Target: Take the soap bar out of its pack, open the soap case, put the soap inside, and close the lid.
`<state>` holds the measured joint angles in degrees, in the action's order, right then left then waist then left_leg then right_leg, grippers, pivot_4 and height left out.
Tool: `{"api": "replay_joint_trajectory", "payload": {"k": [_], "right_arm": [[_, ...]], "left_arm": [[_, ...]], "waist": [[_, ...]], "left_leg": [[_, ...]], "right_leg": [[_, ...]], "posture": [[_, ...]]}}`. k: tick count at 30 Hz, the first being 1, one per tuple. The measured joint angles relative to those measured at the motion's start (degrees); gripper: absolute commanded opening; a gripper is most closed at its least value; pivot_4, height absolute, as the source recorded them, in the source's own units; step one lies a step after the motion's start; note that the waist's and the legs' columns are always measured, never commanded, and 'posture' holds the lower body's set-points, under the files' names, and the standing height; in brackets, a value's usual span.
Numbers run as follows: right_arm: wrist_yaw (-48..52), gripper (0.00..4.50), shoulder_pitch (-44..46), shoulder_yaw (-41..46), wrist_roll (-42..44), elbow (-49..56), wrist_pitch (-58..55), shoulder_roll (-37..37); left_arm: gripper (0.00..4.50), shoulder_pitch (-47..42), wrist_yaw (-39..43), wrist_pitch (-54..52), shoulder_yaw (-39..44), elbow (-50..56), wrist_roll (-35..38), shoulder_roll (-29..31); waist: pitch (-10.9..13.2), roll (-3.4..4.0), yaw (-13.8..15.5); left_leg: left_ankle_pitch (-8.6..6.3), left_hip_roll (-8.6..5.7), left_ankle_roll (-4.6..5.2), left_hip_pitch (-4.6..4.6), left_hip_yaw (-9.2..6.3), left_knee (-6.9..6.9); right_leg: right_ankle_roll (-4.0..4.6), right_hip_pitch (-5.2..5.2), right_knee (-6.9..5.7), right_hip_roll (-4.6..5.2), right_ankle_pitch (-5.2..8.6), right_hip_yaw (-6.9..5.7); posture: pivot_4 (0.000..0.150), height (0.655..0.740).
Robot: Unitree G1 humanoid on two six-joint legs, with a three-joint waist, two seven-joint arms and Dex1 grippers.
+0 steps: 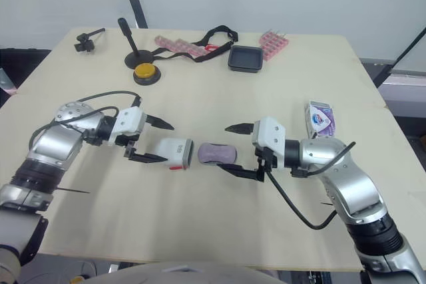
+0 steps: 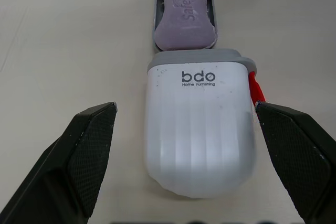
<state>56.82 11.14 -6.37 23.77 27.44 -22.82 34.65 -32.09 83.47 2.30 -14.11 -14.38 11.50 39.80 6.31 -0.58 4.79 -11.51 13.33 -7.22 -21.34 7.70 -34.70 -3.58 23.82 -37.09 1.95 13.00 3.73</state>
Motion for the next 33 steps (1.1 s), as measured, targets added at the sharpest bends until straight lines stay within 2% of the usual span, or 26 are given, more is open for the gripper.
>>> {"api": "replay_joint_trajectory", "payload": {"k": [12, 17, 24, 28, 33], "right_arm": [[-1.54, 4.48, -0.01, -0.05, -1.10, -1.51, 1.37, -0.30], [-2.05, 4.48, -1.23, -0.05, -1.17, -1.09, 1.58, -0.31], [-3.07, 4.48, -2.53, -1.25, -1.54, 1.28, 1.55, -0.30], [-3.77, 4.50, -2.16, -1.78, -1.63, 1.27, 1.01, -0.20], [-3.96, 4.50, -1.73, -2.30, -2.03, 1.27, 0.49, 0.44]], "left_arm": [[4.50, -0.99, 1.38, 5.79, -2.90, -5.59, -4.45, -1.45], [4.50, -1.72, -0.53, 7.95, -5.05, -8.33, -7.97, -3.45], [4.50, -2.59, -1.19, 8.71, -5.10, -9.32, -8.96, -4.73], [3.48, -2.66, -0.81, 9.24, -5.16, -9.46, -8.98, -4.78], [3.48, -2.65, -0.61, 8.48, -5.13, -9.23, -8.85, -4.78]], "waist": [[0.00, 0.00, 0.15], [0.00, 0.00, 0.42], [0.00, 0.00, 0.59], [0.00, 0.00, 0.64], [0.00, 0.00, 0.63]], "left_leg": [[0.00, 0.00, 0.00, -0.03, 0.00, 0.01], [0.00, 0.00, 0.00, -0.03, 0.00, 0.01], [0.00, 0.00, 0.00, -0.01, 0.00, 0.00], [0.00, 0.00, 0.00, -0.02, 0.00, 0.01], [-0.01, 0.00, -0.01, -0.01, 0.00, 0.01]], "right_leg": [[0.00, 0.00, 0.00, 0.00, 0.00, -0.01], [0.00, -0.03, 0.02, 0.00, 0.00, -0.01], [0.00, -0.07, 0.01, 0.01, 0.00, 0.00], [0.00, -0.07, 0.01, 0.01, 0.00, 0.00], [0.00, -0.07, 0.02, 0.01, 0.00, 0.00]], "posture": [[0.150, 0.7395], [0.150, 0.7395], [0.150, 0.7395], [0.150, 0.7395], [0.150, 0.7395]]}}
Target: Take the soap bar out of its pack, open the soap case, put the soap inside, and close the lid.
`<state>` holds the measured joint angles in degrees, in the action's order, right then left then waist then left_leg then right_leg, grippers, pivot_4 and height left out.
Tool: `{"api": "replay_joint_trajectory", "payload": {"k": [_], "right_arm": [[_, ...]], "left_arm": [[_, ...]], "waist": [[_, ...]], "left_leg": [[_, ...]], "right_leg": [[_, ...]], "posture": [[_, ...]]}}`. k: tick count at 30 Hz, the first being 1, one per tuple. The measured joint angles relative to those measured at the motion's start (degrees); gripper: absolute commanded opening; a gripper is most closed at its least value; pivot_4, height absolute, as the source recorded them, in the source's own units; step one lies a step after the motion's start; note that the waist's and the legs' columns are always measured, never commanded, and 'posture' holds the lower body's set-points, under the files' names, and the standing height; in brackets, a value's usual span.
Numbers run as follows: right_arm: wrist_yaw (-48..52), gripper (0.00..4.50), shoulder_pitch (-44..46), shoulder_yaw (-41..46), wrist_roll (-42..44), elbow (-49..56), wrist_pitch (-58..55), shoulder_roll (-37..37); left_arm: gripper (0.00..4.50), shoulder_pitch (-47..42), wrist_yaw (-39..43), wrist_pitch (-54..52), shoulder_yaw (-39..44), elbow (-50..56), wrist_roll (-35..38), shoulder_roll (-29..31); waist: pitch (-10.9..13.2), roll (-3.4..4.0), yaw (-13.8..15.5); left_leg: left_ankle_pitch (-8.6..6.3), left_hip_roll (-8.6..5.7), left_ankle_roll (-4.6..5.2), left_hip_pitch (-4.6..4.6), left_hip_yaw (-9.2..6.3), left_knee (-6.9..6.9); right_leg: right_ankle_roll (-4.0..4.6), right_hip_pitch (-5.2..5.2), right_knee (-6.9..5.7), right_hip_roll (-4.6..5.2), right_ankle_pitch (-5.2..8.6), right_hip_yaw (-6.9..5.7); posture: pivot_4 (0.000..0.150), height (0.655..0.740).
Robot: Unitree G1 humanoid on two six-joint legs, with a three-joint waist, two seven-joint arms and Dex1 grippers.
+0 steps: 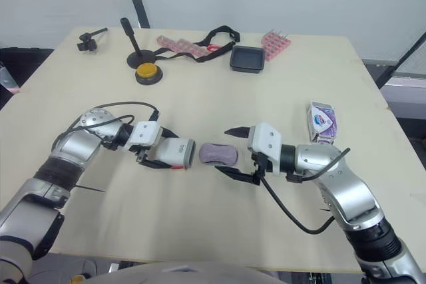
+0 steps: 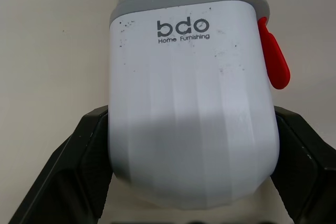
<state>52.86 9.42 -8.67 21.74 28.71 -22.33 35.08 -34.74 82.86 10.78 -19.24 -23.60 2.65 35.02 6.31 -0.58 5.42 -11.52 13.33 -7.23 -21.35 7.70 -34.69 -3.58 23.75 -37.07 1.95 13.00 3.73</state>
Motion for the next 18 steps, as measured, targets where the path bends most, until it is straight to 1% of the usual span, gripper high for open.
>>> {"api": "replay_joint_trajectory", "payload": {"k": [3, 6, 10, 14, 18], "right_arm": [[-0.27, 4.50, 0.35, -0.06, -0.09, 0.00, -0.42, 0.21], [-1.11, 4.50, 1.12, -0.65, -0.85, -0.03, -1.97, 0.94], [-1.29, 4.50, 1.70, -1.77, -3.10, -0.52, -2.77, 3.17], [-1.50, 4.50, 2.52, -2.84, -5.17, -2.15, -3.73, 3.74], [-1.38, 4.50, 4.95, -5.39, -7.16, -3.05, -5.29, 3.76]], "left_arm": [[3.48, 0.46, 0.04, -0.62, 0.13, 1.02, 0.12, 0.07], [3.48, 1.99, 0.02, -2.61, 0.73, 4.32, 1.56, 0.88], [3.48, 5.32, -0.14, -5.51, 4.27, 9.65, 4.67, 4.87], [3.48, 8.48, -1.30, -7.08, 6.81, 12.57, 6.30, 6.74], [3.48, 10.58, -2.99, -8.22, 7.67, 14.92, 6.63, 7.51]], "waist": [[0.00, 0.00, -0.02], [0.01, 0.01, -0.10], [0.01, 0.02, -0.28], [0.02, 0.02, -0.32], [0.02, 0.03, -0.41]], "left_leg": [[0.00, 0.00, 0.00, 0.00, 0.00, 0.00], [0.00, 0.01, -0.01, 0.00, 0.00, 0.02], [-0.01, 0.01, -0.03, 0.01, 0.00, 0.08], [-0.01, 0.01, -0.04, 0.06, 0.00, 0.08], [-0.01, 0.01, -0.03, 0.09, 0.00, 0.08]], "right_leg": [[0.00, 0.00, 0.00, 0.00, 0.00, 0.00], [0.00, 0.01, 0.02, -0.01, 0.00, -0.01], [0.00, 0.02, 0.07, -0.01, 0.00, -0.01], [0.00, 0.02, 0.08, -0.01, 0.00, -0.02], [0.00, 0.03, 0.09, -0.01, 0.00, -0.04]], "posture": [[0.150, 0.7395], [0.150, 0.7395], [0.150, 0.7395], [0.150, 0.7395], [0.150, 0.7395]]}}
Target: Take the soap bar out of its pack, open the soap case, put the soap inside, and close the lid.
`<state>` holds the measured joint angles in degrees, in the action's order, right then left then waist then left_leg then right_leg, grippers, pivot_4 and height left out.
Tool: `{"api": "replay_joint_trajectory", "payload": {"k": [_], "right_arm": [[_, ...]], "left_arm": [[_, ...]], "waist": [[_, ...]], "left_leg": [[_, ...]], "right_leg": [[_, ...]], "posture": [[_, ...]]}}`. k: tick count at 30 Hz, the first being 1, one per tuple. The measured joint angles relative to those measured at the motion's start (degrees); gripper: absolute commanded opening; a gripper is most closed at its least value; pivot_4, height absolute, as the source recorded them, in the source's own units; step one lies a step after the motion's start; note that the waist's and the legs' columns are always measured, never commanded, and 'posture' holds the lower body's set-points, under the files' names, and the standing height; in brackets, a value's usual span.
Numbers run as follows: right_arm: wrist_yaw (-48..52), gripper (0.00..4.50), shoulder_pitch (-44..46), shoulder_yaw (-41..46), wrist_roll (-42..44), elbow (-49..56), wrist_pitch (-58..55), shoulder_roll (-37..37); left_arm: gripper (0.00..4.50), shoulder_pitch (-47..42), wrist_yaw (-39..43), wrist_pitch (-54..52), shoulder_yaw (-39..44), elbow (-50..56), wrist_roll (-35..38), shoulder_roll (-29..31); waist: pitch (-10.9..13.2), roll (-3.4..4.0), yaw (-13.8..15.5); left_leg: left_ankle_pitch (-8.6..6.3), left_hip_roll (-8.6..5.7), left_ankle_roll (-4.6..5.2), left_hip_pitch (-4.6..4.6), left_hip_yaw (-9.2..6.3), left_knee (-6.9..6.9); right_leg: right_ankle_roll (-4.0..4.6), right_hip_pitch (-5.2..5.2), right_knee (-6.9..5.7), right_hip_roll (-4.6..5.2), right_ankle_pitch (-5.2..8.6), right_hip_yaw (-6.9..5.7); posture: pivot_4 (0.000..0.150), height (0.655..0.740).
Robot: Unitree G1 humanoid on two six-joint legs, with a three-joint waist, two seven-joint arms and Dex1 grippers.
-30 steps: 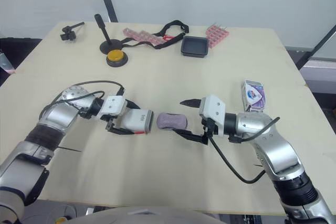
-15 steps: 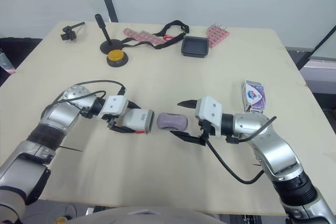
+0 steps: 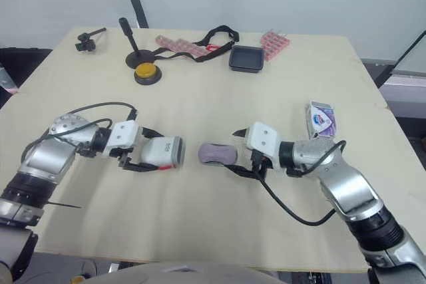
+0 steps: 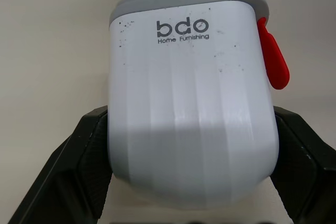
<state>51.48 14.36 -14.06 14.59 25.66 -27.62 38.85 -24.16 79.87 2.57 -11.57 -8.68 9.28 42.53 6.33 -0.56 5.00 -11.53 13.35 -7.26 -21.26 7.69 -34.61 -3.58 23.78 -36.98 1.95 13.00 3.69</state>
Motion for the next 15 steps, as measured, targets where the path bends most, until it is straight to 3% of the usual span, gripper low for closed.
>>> {"api": "replay_joint_trajectory", "payload": {"k": [15], "right_arm": [[4.78, 4.50, 10.89, -10.91, -7.34, -8.91, -4.84, -0.22]], "left_arm": [[3.48, 3.84, -4.59, -1.05, 0.91, 3.31, 0.02, 0.28]], "waist": [[0.00, 0.01, -0.39]], "left_leg": [[0.01, 0.00, 0.00, 0.07, 0.00, 0.06]], "right_leg": [[0.00, 0.01, 0.07, -0.01, 0.00, -0.03]], "posture": [[0.150, 0.7395]]}}
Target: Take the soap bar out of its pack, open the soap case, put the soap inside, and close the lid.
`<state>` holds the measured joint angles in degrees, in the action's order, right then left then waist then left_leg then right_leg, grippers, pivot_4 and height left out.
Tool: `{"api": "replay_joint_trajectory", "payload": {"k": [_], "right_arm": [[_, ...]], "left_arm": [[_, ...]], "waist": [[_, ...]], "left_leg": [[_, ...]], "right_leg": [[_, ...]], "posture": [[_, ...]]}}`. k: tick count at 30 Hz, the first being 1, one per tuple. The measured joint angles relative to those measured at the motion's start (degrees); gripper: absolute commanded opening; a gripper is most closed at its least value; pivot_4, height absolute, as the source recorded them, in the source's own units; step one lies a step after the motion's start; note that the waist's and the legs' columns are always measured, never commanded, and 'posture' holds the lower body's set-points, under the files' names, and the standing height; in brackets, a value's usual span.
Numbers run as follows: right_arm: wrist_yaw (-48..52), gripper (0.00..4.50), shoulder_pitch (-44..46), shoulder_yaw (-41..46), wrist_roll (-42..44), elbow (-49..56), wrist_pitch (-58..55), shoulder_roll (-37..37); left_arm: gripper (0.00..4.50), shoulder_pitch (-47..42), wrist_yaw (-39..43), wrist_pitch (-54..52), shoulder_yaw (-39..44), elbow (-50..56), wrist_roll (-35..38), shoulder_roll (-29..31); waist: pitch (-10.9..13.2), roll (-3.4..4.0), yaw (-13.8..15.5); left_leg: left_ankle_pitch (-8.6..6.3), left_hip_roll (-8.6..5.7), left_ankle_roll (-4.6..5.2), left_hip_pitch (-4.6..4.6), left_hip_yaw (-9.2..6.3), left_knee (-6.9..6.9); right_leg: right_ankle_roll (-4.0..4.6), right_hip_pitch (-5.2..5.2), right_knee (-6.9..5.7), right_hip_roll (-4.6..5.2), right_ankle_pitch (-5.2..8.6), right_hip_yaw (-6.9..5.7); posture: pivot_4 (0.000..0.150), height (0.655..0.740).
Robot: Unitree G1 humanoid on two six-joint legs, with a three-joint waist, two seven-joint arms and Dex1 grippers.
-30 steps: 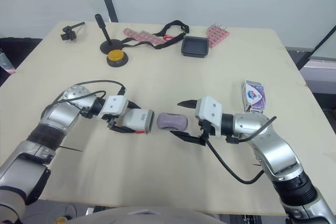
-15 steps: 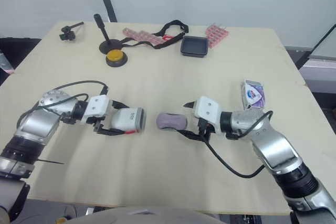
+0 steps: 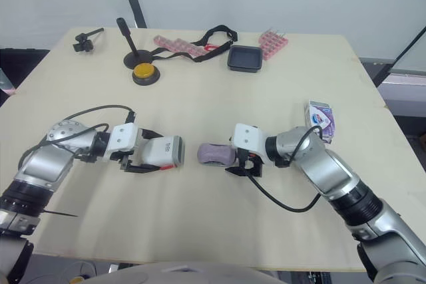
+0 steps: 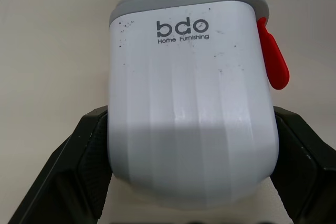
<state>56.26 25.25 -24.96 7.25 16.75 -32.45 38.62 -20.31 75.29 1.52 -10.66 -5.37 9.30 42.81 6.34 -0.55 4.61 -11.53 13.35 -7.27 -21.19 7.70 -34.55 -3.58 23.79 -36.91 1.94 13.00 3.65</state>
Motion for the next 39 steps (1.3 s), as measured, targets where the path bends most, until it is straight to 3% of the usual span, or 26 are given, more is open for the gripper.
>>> {"api": "replay_joint_trajectory", "payload": {"k": [20, 21, 26, 34, 39], "right_arm": [[3.07, 4.50, 4.95, -3.77, -3.09, -6.30, -4.02, -5.05], [3.26, 3.97, 5.09, -3.78, -3.08, -6.39, -4.32, -5.11], [3.83, 2.56, 5.26, -3.87, -3.08, -6.53, -4.46, -5.43], [3.76, 2.53, 4.68, -3.36, -2.81, -5.71, -5.14, -4.92], [4.20, 2.53, 1.53, -1.28, -1.18, -0.59, -7.64, -0.44]], "left_arm": [[3.48, 2.63, -3.60, 0.17, 0.09, 1.98, -0.48, 0.68], [3.48, 2.64, -3.76, 0.19, 0.09, 1.98, -0.51, 0.68], [3.48, 2.66, -4.32, 0.27, 0.08, 1.93, -0.61, 0.68], [3.48, 2.60, -4.84, 1.48, -0.01, 1.73, -1.59, 0.54], [3.48, 2.63, -5.01, 2.97, -0.01, 1.16, -1.67, 0.25]], "waist": [[-0.01, -0.02, -0.23], [-0.01, -0.02, -0.22], [-0.02, -0.02, -0.20], [-0.02, -0.03, -0.03], [-0.01, -0.02, 0.67]], "left_leg": [[0.01, 0.02, -0.01, 0.04, 0.00, 0.01], [0.01, 0.01, -0.01, 0.05, 0.00, 0.01], [0.02, 0.01, -0.02, 0.12, 0.00, 0.01], [0.04, 0.01, -0.03, 0.18, 0.00, 0.00], [0.02, 0.00, -0.02, 0.12, 0.00, 0.03]], "right_leg": [[0.01, -0.04, -0.04, -0.01, 0.00, 0.00], [0.01, -0.04, -0.04, -0.01, 0.00, 0.00], [0.01, -0.08, -0.08, -0.01, 0.00, 0.01], [0.02, -0.10, -0.10, 0.00, -0.01, 0.01], [0.01, -0.09, 0.07, 0.00, -0.01, -0.04]], "posture": [[0.150, 0.7395], [0.150, 0.7395], [0.150, 0.7395], [0.150, 0.7395], [0.150, 0.7395]]}}
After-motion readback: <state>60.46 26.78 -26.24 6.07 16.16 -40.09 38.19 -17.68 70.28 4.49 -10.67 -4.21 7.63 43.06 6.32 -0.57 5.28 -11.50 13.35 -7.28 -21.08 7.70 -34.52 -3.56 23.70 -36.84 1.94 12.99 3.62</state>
